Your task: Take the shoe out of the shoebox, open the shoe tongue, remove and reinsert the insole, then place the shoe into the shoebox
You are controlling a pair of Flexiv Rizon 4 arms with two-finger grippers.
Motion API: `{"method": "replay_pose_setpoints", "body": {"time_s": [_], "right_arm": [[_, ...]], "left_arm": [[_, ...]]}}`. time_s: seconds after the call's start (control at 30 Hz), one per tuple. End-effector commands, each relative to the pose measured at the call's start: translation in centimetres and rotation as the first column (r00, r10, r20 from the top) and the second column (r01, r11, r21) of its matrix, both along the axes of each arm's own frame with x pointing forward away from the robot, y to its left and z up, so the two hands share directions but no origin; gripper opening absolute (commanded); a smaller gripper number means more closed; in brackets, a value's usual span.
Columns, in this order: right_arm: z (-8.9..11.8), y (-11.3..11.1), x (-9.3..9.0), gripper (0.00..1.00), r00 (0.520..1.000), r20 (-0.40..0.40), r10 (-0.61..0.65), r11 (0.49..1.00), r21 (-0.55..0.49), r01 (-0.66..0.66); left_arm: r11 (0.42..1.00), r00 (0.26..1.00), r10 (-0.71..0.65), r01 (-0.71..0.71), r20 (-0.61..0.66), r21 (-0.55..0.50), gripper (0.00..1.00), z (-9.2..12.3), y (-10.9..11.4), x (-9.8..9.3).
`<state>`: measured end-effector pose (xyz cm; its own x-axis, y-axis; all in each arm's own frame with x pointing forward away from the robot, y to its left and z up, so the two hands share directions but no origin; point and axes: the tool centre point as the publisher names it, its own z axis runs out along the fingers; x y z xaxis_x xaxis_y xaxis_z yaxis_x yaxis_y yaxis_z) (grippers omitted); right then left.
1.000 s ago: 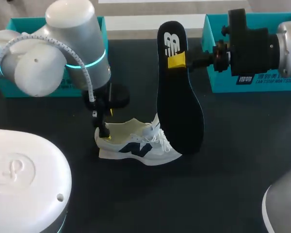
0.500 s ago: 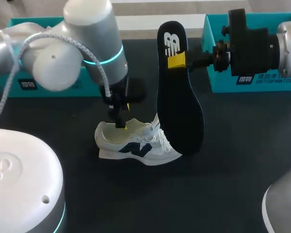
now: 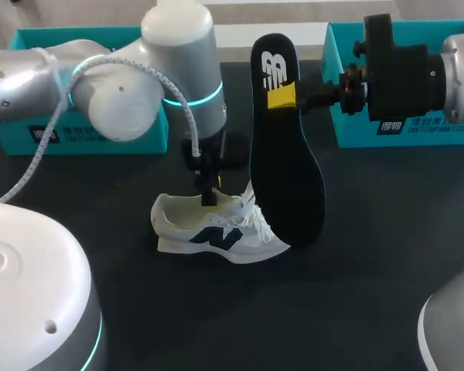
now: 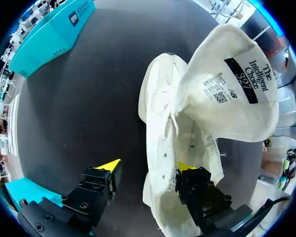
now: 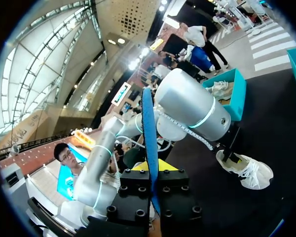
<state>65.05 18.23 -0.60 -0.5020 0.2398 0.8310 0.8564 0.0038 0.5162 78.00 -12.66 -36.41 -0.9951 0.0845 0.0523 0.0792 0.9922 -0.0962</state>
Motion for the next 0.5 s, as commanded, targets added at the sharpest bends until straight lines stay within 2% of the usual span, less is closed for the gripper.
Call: {"method": "replay_pose_setpoints", "body": {"time_s": [0.03, 0.27, 0.3, 0.33, 0.4, 0.5], "right_arm": [[0.0, 0.4, 0.2, 0.00, 1.000, -0.003, -0.001, 1.000, -0.003, 0.001], [0.0, 0.4, 0.2, 0.00, 1.000, -0.003, -0.001, 1.000, -0.003, 0.001], [0.0, 0.4, 0.2, 0.00, 1.000, -0.003, -0.001, 1.000, -0.003, 0.001], [0.0, 0.4, 0.2, 0.00, 1.000, -0.003, -0.001, 1.000, -0.003, 0.001], [0.0, 0.4, 0.2, 0.00, 1.000, -0.003, -0.001, 1.000, -0.003, 0.001], [0.0, 0.4, 0.2, 0.00, 1.000, -0.003, -0.001, 1.000, -0.003, 0.001]], "left_arm": [[1.000, 1.000, -0.006, 0.006, -0.012, 0.007, 0.61, -0.9, -0.6, 0.0], [1.000, 0.999, -0.011, 0.012, -0.042, 0.003, 0.42, -1.4, -0.5, -1.0], [1.000, 0.999, -0.010, 0.010, -0.046, 0.002, 0.36, -1.5, -0.5, -1.1], [1.000, 0.999, -0.009, 0.009, -0.049, 0.001, 0.29, -1.5, -0.4, -1.1], [1.000, 0.998, -0.012, 0.012, -0.056, 0.002, 0.00, -1.6, -0.3, -1.4], [0.999, 0.997, -0.041, 0.042, -0.066, 0.010, 0.00, -1.6, -0.3, -1.7]]}}
